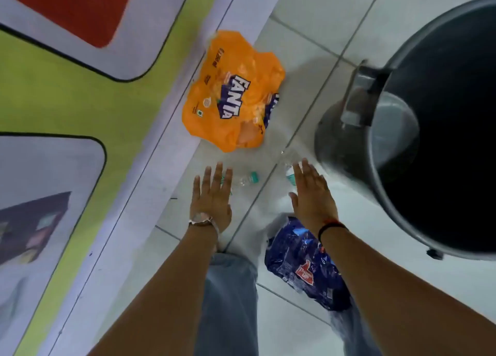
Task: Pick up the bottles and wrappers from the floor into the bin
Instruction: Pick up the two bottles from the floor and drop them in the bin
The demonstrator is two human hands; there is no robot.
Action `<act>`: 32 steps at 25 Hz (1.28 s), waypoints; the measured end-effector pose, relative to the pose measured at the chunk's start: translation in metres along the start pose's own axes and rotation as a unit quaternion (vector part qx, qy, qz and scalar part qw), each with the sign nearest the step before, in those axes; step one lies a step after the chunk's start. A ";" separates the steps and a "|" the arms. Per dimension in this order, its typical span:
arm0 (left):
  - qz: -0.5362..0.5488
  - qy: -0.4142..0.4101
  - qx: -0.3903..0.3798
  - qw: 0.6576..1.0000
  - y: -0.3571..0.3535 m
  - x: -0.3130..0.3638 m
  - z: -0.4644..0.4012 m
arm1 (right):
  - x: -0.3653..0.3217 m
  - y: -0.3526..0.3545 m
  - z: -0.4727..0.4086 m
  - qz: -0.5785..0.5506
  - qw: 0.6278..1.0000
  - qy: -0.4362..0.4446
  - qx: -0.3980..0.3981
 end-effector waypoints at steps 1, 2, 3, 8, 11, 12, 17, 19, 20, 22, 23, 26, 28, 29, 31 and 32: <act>-0.022 0.021 -0.035 0.999 -0.013 -0.006 -0.008 | 0.006 -0.004 -0.012 0.010 1.000 -0.014 0.013; -0.021 0.037 -0.060 0.997 -0.022 -0.012 -0.016 | 0.011 -0.008 -0.023 -0.005 0.999 -0.033 0.023; -0.025 0.048 -0.080 0.995 -0.037 -0.019 -0.023 | 0.017 -0.014 -0.033 -0.012 0.998 -0.047 0.027; 0.001 0.048 -0.084 0.995 -0.067 -0.012 -0.037 | 0.025 -0.038 -0.053 -0.060 0.995 -0.066 0.046; 0.033 0.053 -0.070 0.996 -0.068 -0.006 -0.037 | 0.020 -0.033 -0.045 -0.049 0.993 -0.057 0.088; 0.052 0.057 -0.061 0.995 -0.066 -0.005 -0.035 | 0.017 -0.029 -0.040 -0.053 0.993 -0.057 0.091; 0.127 0.109 0.003 0.986 -0.017 -0.010 0.003 | -0.003 0.020 0.011 -0.151 0.980 -0.104 0.072; 0.142 0.121 0.037 0.982 0.016 -0.011 0.021 | -0.019 0.051 0.033 -0.165 0.978 -0.093 0.086; 0.146 0.121 0.053 0.980 0.031 -0.010 0.029 | -0.028 0.065 0.043 -0.168 0.978 -0.082 0.097; 0.153 0.119 0.089 0.977 0.073 -0.004 0.047 | -0.045 0.100 0.065 -0.178 0.975 -0.058 0.121; 0.157 0.119 0.104 0.975 0.092 -0.001 0.054 | -0.052 0.115 0.074 -0.190 0.972 -0.049 0.128; 0.154 0.107 0.151 0.971 0.155 0.015 0.071 | -0.059 0.166 0.101 -0.254 0.954 -0.033 0.154; 0.145 0.097 0.182 0.968 0.193 0.029 0.079 | -0.054 0.202 0.119 -0.301 0.934 -0.026 0.190; 0.142 0.095 0.194 0.966 0.212 0.037 0.082 | -0.045 0.221 0.128 -0.318 0.923 -0.034 0.212; 0.143 0.080 0.221 0.961 0.244 0.057 0.083 | -0.013 0.248 0.141 -0.333 0.904 -0.084 0.254; 0.144 0.065 0.232 0.960 0.258 0.072 0.083 | 0.008 0.258 0.147 -0.329 0.896 -0.118 0.274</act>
Point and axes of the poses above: each hand's wrist, its own z-axis away from the middle knuckle, its own y-axis out of the back of the hand, x = y × z, the point moved 9 cm from there along -z, towards the middle knuckle, and after that the axes turned 3 degrees about -y, right-handed, at the moved point
